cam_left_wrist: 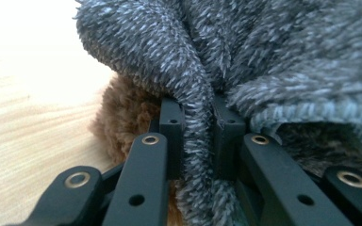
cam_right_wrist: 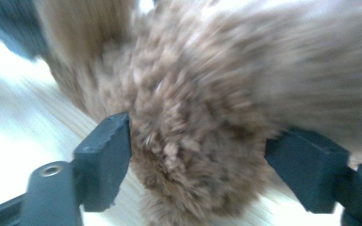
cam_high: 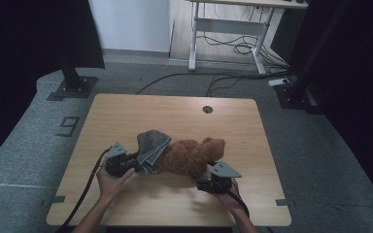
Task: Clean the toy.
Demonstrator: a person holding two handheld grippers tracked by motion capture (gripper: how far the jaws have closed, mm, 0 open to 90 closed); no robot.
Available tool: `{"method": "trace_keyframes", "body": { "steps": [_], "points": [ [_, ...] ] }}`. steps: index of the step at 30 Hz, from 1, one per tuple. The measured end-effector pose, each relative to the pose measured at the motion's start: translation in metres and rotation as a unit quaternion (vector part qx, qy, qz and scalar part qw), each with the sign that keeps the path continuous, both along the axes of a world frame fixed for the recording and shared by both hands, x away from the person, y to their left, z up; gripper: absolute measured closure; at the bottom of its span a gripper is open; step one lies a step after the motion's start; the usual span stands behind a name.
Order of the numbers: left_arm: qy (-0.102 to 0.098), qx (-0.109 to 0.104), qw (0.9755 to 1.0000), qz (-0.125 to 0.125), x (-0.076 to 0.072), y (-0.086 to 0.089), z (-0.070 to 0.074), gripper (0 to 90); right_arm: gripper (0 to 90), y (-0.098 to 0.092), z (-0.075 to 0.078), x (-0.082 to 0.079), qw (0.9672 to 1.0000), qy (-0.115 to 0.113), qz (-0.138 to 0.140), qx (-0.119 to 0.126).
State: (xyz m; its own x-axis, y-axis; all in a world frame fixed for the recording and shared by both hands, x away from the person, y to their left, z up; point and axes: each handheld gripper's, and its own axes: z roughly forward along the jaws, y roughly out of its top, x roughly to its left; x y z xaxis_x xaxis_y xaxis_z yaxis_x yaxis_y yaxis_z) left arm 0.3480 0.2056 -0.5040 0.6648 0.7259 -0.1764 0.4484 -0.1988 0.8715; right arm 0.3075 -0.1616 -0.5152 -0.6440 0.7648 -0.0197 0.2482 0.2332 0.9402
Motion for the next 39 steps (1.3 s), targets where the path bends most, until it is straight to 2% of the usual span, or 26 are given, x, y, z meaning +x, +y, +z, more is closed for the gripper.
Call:
{"method": "trace_keyframes", "body": {
  "steps": [1,2,3,5,6,7,8,9,10,12,13,14,17,20,22,23,24,25,26,27,29,31,32,33,36,39],
  "points": [
    [0.0,0.0,1.0,-0.001,-0.002,0.001,0.0,77.9,18.5,-0.011,0.013,-0.006,0.9997,-0.007,-0.005,0.024],
    [0.0,0.0,1.0,-0.001,-0.002,0.001,0.0,77.9,18.5,-0.011,0.013,-0.006,0.9997,-0.007,-0.005,0.024],
    [0.0,0.001,1.0,-0.002,-0.003,0.001,0.0,77.8,16.2,-0.019,0.026,-0.009,0.9991,-0.018,-0.016,0.035],
    [0.0,0.003,1.0,-0.003,-0.005,0.0,-0.001,77.9,15.5,-0.024,0.04,-0.006,0.9985,-0.028,-0.022,0.042],
    [0.0,0.003,1.0,-0.003,-0.005,0.0,-0.001,77.9,15.5,-0.024,0.04,-0.006,0.9985,-0.028,-0.022,0.042],
    [-0.001,0.004,1.0,-0.003,-0.007,0.0,-0.001,77.8,14.7,-0.025,0.055,0.0,0.9982,-0.036,-0.022,0.043],
    [-0.001,0.004,1.0,-0.003,-0.007,0.0,-0.001,77.8,14.7,-0.025,0.055,0.0,0.9982,-0.036,-0.022,0.043],
    [-0.001,0.003,1.0,-0.004,-0.009,-0.001,-0.002,77.9,14.2,-0.023,0.067,0.011,0.9985,-0.035,-0.021,0.038],
    [-0.001,0.003,1.0,-0.004,-0.009,-0.001,-0.002,77.8,14.2,-0.021,0.071,0.018,0.9988,-0.029,-0.019,0.035],
    [-0.002,0.003,1.0,-0.006,-0.01,0.0,-0.002,77.8,14.2,-0.018,0.074,0.026,0.9991,-0.024,-0.019,0.03],
    [-0.001,0.004,1.0,-0.007,-0.011,0.0,-0.002,77.8,13.8,-0.013,0.076,0.04,0.9998,-0.005,-0.008,0.016],
    [-0.001,0.004,1.0,-0.007,-0.011,0.0,-0.002,77.9,13.9,-0.011,0.077,0.045,0.9999,-0.002,-0.008,0.012],
    [0.0,0.005,0.9999,-0.01,-0.012,0.001,-0.002,77.8,14.0,-0.008,0.075,0.056,0.9999,0.013,-0.001,0.001],
    [0.002,0.005,0.9999,-0.013,-0.013,0.001,-0.002,77.8,14.7,-0.003,0.064,0.06,0.9992,0.037,0.013,-0.01],
    [0.003,0.006,0.9998,-0.018,-0.015,0.001,-0.003,77.8,14.8,0.001,0.05,0.055,0.9981,0.051,0.025,-0.026],
    [0.004,0.008,0.9997,-0.021,-0.018,0.001,-0.004,77.8,15.3,0.002,0.038,0.049,0.9973,0.063,0.031,-0.021],
    [0.004,0.008,0.9997,-0.021,-0.018,0.001,-0.004,77.8,15.3,0.002,0.038,0.049,0.9973,0.063,0.031,-0.021],
    [0.006,0.009,0.9996,-0.024,-0.02,0.001,-0.006,77.7,15.8,0.0,0.029,0.039,0.9972,0.064,0.036,-0.011],
    [0.007,0.011,0.9996,-0.026,-0.022,0.001,-0.007,77.7,15.8,0.0,0.029,0.039,0.9972,0.064,0.036,-0.011],
    [0.01,0.016,0.9994,-0.031,-0.027,0.002,-0.01,77.6,16.0,0.0,0.023,0.027,0.9971,0.062,0.043,-0.009],
    [0.012,0.018,0.9992,-0.033,-0.028,0.002,-0.011,77.6,16.4,0.0,0.02,0.021,0.9971,0.06,0.046,-0.011],
    [0.02,0.02,0.9989,-0.036,-0.03,0.002,-0.015,77.4,17.9,0.003,0.011,0.004,0.9973,0.048,0.046,-0.029],
    [0.02,0.02,0.9989,-0.036,-0.03,0.002,-0.015,77.4,17.9,0.003,0.011,0.004,0.9973,0.048,0.046,-0.029],
    [0.022,0.02,0.9989,-0.035,-0.029,0.001,-0.017,77.4,19.0,0.006,0.006,-0.003,0.9982,0.036,0.032,-0.036],
    [0.026,0.017,0.999,-0.034,-0.025,0.0,-0.017,77.4,20.0,0.009,0.003,-0.004,0.9987,0.021,0.018,-0.044],
    [0.032,0.013,0.999,-0.029,-0.013,-0.003,-0.016,77.4,21.1,0.011,0.001,0.003,0.9986,0.006,0.005,-0.053]
  ]
}}
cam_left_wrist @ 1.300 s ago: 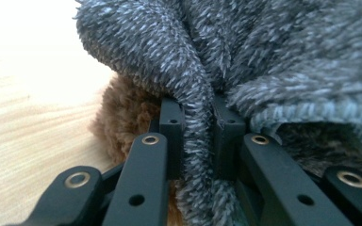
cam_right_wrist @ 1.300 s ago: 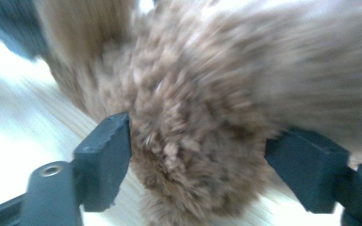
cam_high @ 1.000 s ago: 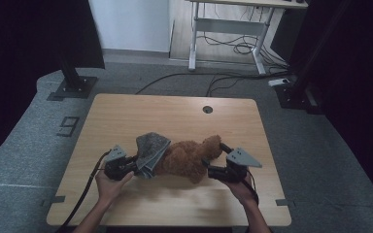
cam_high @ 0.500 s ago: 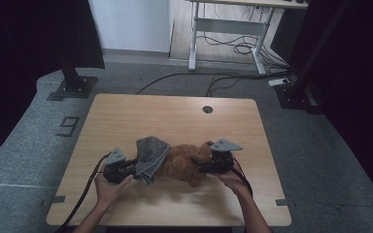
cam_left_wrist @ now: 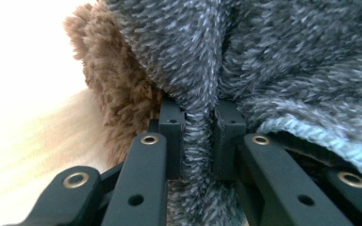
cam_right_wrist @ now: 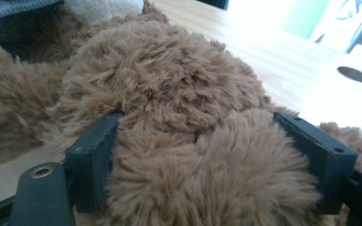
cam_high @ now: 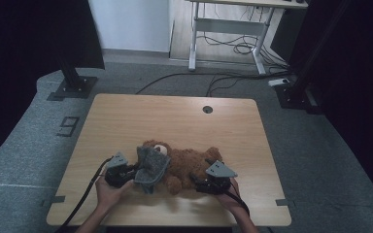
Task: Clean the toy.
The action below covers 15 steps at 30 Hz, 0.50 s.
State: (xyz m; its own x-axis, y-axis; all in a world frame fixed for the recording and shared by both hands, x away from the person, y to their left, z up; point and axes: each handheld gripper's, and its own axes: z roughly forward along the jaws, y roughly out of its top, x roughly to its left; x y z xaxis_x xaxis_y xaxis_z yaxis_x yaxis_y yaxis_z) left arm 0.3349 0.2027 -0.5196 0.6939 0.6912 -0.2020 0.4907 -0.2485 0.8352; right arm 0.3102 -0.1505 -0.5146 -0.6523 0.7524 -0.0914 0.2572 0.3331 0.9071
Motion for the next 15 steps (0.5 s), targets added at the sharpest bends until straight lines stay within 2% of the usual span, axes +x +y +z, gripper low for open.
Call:
{"method": "trace_keyframes", "body": {
  "steps": [2,3,6,8,9,10,12,15],
  "points": [
    [0.002,0.001,1.0,0.007,0.01,-0.004,0.001,77.4,21.6,0.0,-0.001,0.014,0.9999,-0.008,-0.008,0.0],
    [0.002,0.001,1.0,0.007,0.01,-0.004,0.001,77.4,21.6,0.0,-0.001,0.014,0.9999,-0.008,-0.008,0.0],
    [0.005,0.005,0.9999,0.014,0.023,-0.01,0.001,77.5,22.2,0.001,-0.003,0.027,0.999,-0.037,-0.021,-0.015],
    [0.006,0.006,0.9998,0.018,0.03,-0.013,0.001,77.5,22.3,0.0,-0.006,0.04,0.9983,-0.047,-0.034,-0.008],
    [0.007,0.007,0.9998,0.019,0.033,-0.014,0.001,77.5,22.3,0.0,-0.006,0.04,0.9983,-0.047,-0.034,-0.008],
    [0.009,0.008,0.9997,0.021,0.036,-0.016,0.001,77.4,22.4,-0.002,-0.007,0.044,0.9982,-0.044,-0.041,0.002],
    [0.01,0.01,0.9997,0.02,0.036,-0.016,0.001,77.4,22.8,-0.003,-0.008,0.041,0.9984,-0.037,-0.041,0.015],
    [0.016,0.018,0.9996,0.012,0.032,-0.013,0.001,77.2,22.9,-0.004,-0.008,0.033,0.9986,-0.037,-0.035,0.012]
  ]
}}
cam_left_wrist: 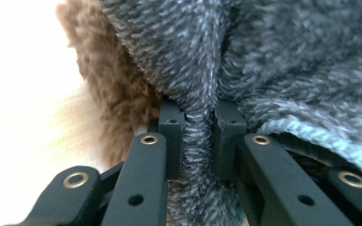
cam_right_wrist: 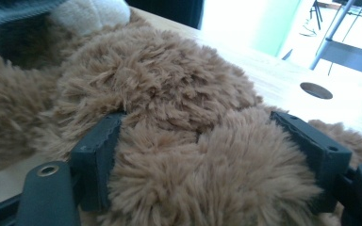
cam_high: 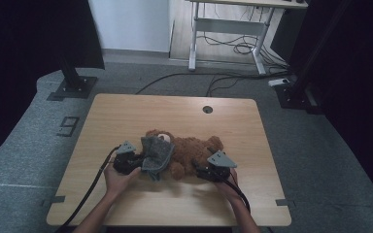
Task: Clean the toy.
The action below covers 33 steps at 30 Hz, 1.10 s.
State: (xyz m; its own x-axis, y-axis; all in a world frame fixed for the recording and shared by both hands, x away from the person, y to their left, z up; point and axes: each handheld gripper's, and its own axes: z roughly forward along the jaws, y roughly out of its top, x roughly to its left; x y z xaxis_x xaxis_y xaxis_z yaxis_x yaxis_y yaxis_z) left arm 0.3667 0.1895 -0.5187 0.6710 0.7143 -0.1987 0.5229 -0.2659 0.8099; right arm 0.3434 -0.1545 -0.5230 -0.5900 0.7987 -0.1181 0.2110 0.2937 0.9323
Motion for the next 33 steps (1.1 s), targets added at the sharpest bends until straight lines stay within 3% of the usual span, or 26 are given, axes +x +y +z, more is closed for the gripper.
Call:
{"method": "trace_keyframes", "body": {
  "steps": [2,3,6,10,14,16,18,21,23,24,27,29,30,31,32,33],
  "points": [
    [0.007,-0.005,1.0,-0.001,-0.002,0.004,0.003,76.6,22.8,-0.001,-0.001,-0.009,1.0,0.0,0.006,0.002],
    [0.008,-0.019,0.9998,0.002,-0.004,0.007,0.009,76.6,22.8,-0.001,-0.002,-0.018,0.9999,-0.008,0.009,-0.004],
    [-0.008,-0.045,0.9989,-0.006,-0.01,0.006,0.027,76.7,22.8,-0.001,-0.004,-0.023,0.9999,-0.014,0.006,-0.006],
    [-0.027,-0.062,0.9968,-0.042,-0.01,-0.021,0.053,76.7,22.7,-0.003,-0.006,-0.027,0.9998,-0.014,0.009,-0.008],
    [-0.036,-0.035,0.9955,-0.081,-0.005,-0.075,0.063,76.2,22.7,0.001,-0.007,-0.03,0.9994,-0.024,0.011,-0.02],
    [-0.031,-0.013,0.9952,-0.092,0.0,-0.102,0.058,76.0,22.8,0.001,-0.007,-0.031,0.9995,-0.024,0.01,-0.021],
    [-0.027,0.003,0.9954,-0.092,0.002,-0.115,0.048,75.9,22.8,0.0,-0.007,-0.032,0.9994,-0.023,0.008,-0.023],
    [-0.031,0.003,0.996,-0.083,0.001,-0.109,0.046,75.9,23.2,-0.003,-0.009,-0.033,0.9994,-0.021,0.005,-0.027],
    [-0.041,0.023,0.997,-0.062,-0.001,-0.092,0.045,75.8,23.3,-0.008,-0.01,-0.035,0.9994,-0.017,0.003,-0.029],
    [-0.041,0.023,0.997,-0.062,-0.001,-0.092,0.045,75.8,23.3,-0.008,-0.01,-0.035,0.9994,-0.017,0.003,-0.029],
    [-0.026,-0.002,0.9982,-0.053,0.0,-0.064,0.037,76.5,23.9,-0.012,-0.012,-0.036,0.9994,-0.009,-0.002,-0.032],
    [-0.04,0.004,0.9984,-0.04,-0.004,-0.056,0.036,76.6,24.8,-0.014,-0.014,-0.035,0.9989,0.001,-0.01,-0.045],
    [-0.047,0.005,0.9985,-0.03,-0.005,-0.051,0.035,76.5,29.3,-0.014,-0.018,-0.034,0.9974,0.006,-0.016,-0.07],
    [-0.047,-0.012,0.9987,-0.018,-0.006,-0.039,0.034,76.4,37.9,-0.015,-0.029,-0.032,0.994,0.02,-0.029,-0.104],
    [-0.047,-0.012,0.9987,-0.018,-0.006,-0.039,0.034,76.3,37.9,-0.015,-0.029,-0.032,0.994,0.02,-0.029,-0.104],
    [-0.043,-0.032,0.9984,-0.019,-0.006,-0.031,0.033,76.2,40.4,-0.018,-0.026,-0.033,0.9968,0.015,-0.027,-0.073]
  ]
}}
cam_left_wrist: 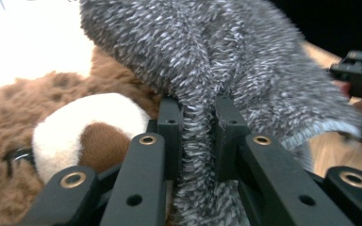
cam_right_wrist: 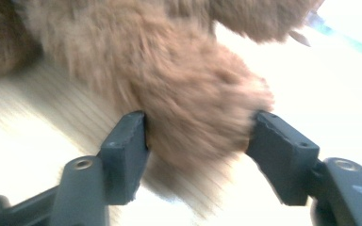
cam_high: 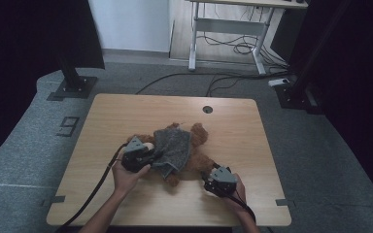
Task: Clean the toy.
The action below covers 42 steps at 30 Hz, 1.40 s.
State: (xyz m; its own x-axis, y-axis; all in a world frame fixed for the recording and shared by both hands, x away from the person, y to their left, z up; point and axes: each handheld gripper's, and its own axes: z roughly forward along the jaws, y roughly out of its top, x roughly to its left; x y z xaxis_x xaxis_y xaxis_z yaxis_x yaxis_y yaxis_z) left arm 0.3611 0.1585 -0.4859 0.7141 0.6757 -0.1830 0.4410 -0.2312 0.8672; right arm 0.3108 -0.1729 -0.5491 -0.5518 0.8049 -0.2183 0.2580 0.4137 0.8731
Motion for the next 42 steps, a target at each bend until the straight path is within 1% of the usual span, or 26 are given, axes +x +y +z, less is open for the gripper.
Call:
{"method": "trace_keyframes", "body": {
  "steps": [1,3,4,5,7,8,9,11,13,16,17,18,19,20,21,24,25,26,27,31,32,35,36,39,40,42],
  "points": [
    [0.003,-0.009,1.0,-0.003,0.0,0.004,-0.001,76.2,40.4,0.0,0.0,0.0,1.0,0.0,0.0,0.0],
    [0.003,-0.011,0.9999,-0.005,0.0,0.006,-0.002,76.3,38.6,-0.001,0.002,0.002,0.9998,0.013,0.006,0.012],
    [0.004,-0.011,0.9999,-0.009,0.0,0.005,-0.002,76.3,38.3,-0.002,0.004,0.002,0.9995,0.017,0.014,0.023],
    [0.007,-0.01,0.9998,-0.014,0.001,0.004,-0.002,76.3,37.2,-0.002,0.007,0.002,0.9987,0.021,0.021,0.041],
    [0.014,-0.005,0.9996,-0.022,0.003,-0.001,-0.003,76.2,32.7,-0.002,0.017,0.002,0.9968,0.018,0.036,0.069],
    [0.016,-0.002,0.9996,-0.024,0.004,-0.003,-0.003,76.1,27.8,-0.001,0.026,0.004,0.9949,0.019,0.045,0.088],
    [0.017,-0.001,0.9995,-0.027,0.005,-0.004,-0.003,76.1,27.8,-0.001,0.026,0.004,0.9949,0.019,0.045,0.088],
    [0.016,0.0,0.9995,-0.027,0.007,-0.005,-0.003,76.1,27.9,0.0,0.031,0.01,0.9934,0.027,0.049,0.101],
    [0.018,-0.002,0.9994,-0.03,0.009,-0.005,-0.003,76.1,28.3,0.004,0.031,0.019,0.9932,0.038,0.054,0.096],
    [0.018,0.003,0.9993,-0.032,0.009,-0.005,-0.002,76.2,29.5,0.012,0.026,0.034,0.9918,0.066,0.063,0.09],
    [0.017,0.005,0.9994,-0.031,0.009,-0.005,-0.002,76.2,32.6,0.016,0.024,0.038,0.9925,0.07,0.06,0.08],
    [0.015,0.006,0.9995,-0.029,0.01,-0.005,-0.002,76.2,46.1,0.022,0.021,0.042,0.9938,0.077,0.055,0.057],
    [0.012,0.008,0.9996,-0.025,0.01,-0.005,-0.002,76.2,46.1,0.022,0.021,0.042,0.9938,0.077,0.055,0.057],
    [0.01,0.01,0.9997,-0.021,0.01,-0.004,-0.002,76.2,51.0,0.022,0.021,0.042,0.9939,0.078,0.056,0.054],
    [0.009,0.011,0.9997,-0.018,0.011,-0.004,-0.002,76.2,59.8,0.021,0.022,0.041,0.9934,0.08,0.058,0.058],
    [0.007,0.018,0.9997,-0.012,0.009,-0.001,-0.001,76.4,66.8,0.019,0.024,0.036,0.9936,0.077,0.052,0.063],
    [0.003,0.022,0.9997,-0.012,0.007,0.0,-0.001,76.5,67.9,0.018,0.024,0.034,0.9935,0.078,0.055,0.063],
    [-0.005,0.026,0.9996,-0.012,0.001,0.005,-0.001,76.7,69.3,0.016,0.024,0.03,0.9934,0.078,0.056,0.062],
    [-0.005,0.026,0.9996,-0.012,0.001,0.005,-0.001,76.8,69.3,0.016,0.024,0.03,0.9934,0.078,0.056,0.062],
    [-0.02,0.013,0.9997,-0.01,-0.011,0.018,0.0,77.1,71.1,0.012,0.024,0.022,0.9934,0.076,0.061,0.06],
    [-0.025,0.01,0.9996,-0.007,-0.014,0.023,0.001,77.0,71.3,0.012,0.025,0.02,0.994,0.072,0.06,0.056],
    [-0.036,0.017,0.999,0.017,-0.018,0.037,0.002,76.6,71.5,0.007,0.025,0.017,0.9949,0.07,0.05,0.052],
    [-0.029,0.015,0.9991,0.028,-0.016,0.046,0.0,76.1,71.6,0.004,0.025,0.016,0.9952,0.069,0.045,0.052],
    [-0.006,0.016,0.9988,0.045,-0.009,0.058,-0.01,75.8,71.7,-0.01,0.023,0.013,0.9952,0.072,0.03,0.059],
    [0.006,0.007,0.9988,0.048,-0.006,0.062,-0.015,75.9,71.7,-0.014,0.022,0.012,0.9951,0.073,0.025,0.062],
    [0.013,0.002,0.9986,0.052,-0.004,0.066,-0.019,75.8,71.6,-0.02,0.021,0.012,0.9941,0.077,0.022,0.073]
  ]
}}
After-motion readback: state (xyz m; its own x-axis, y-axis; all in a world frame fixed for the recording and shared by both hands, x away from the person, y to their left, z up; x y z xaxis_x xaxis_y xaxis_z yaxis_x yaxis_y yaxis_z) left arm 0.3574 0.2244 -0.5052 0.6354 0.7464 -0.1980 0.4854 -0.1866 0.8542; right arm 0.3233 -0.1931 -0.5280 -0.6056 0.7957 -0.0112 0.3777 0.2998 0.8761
